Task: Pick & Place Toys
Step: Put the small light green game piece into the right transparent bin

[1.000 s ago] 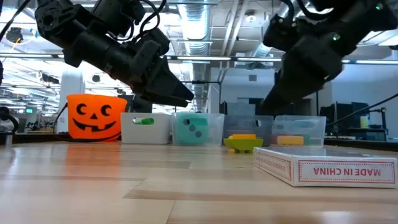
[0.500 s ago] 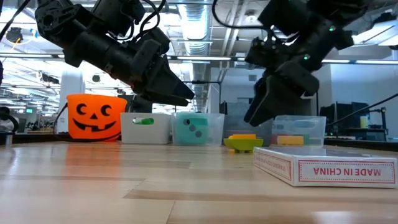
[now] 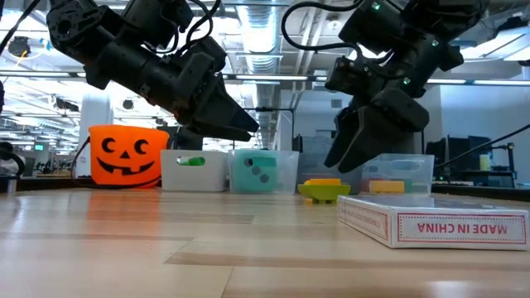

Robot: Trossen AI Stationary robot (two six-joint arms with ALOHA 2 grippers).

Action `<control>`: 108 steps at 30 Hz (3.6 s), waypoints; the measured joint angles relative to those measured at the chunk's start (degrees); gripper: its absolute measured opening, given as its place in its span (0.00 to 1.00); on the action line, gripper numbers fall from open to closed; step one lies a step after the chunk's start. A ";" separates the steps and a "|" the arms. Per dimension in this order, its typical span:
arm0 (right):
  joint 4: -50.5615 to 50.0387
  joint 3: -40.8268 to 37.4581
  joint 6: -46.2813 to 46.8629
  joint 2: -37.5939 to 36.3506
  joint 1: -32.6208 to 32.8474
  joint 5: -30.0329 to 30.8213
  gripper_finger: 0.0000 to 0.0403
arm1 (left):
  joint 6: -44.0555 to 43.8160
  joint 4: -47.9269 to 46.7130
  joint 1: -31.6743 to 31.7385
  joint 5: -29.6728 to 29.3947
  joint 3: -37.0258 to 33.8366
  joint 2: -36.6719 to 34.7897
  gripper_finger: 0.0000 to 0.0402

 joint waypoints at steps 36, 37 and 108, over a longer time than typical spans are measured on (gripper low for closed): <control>-0.86 4.59 1.44 9.47 -4.18 -5.99 0.56 | 0.00 -0.05 0.00 0.70 -0.04 -0.02 0.74; -0.90 5.36 1.34 9.38 -4.18 -5.26 0.48 | 0.00 -0.18 0.00 0.70 -0.02 -0.02 0.74; -12.71 6.89 82.11 9.44 19.57 58.15 0.65 | 16.96 3.85 12.02 -0.83 0.01 -0.02 0.74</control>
